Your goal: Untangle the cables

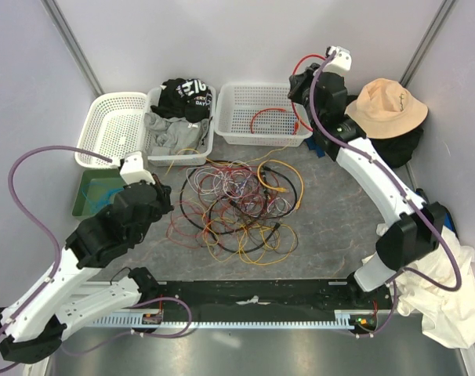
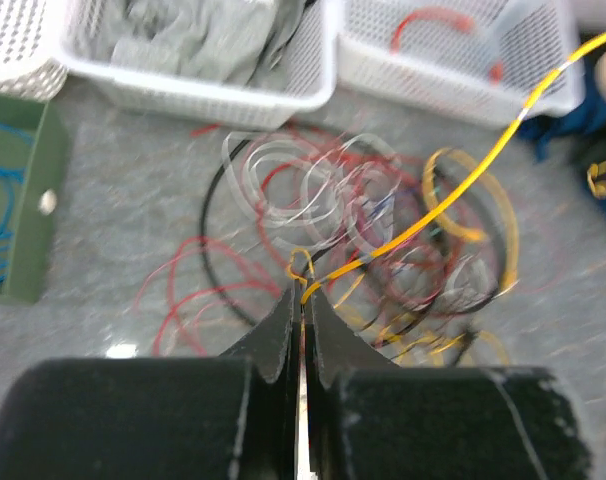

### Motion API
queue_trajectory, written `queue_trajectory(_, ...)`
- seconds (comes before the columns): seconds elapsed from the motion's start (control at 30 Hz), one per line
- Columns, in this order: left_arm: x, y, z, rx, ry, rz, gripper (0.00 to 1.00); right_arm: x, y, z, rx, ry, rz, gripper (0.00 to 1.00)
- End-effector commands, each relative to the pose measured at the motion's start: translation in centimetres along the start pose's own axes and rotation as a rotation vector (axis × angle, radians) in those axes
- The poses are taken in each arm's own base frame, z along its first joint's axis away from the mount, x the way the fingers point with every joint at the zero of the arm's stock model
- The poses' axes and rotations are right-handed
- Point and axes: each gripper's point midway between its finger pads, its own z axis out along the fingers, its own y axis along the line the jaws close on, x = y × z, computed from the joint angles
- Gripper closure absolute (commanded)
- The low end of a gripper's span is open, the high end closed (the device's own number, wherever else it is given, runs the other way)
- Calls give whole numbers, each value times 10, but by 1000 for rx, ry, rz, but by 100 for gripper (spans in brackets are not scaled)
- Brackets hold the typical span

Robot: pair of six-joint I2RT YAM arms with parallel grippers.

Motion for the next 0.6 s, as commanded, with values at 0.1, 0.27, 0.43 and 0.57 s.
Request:
queue_trajectory(0.1,-95,68,-88,-62,-298,-156,98,-24,-6,17,-63,-38,104,100)
queue_trajectory(0.27,-130,59,-106,-30,-320,-153,98,-11,-11,21,-62,-19,87,100)
queue_trajectory(0.43,-116,20,-77,47,-258,-79,98,-1,-7,19,-107,1,87,100)
queue_trajectory(0.57,-87,-15,-42,101,-165,-24,98,3,5,24,-158,27,112,100)
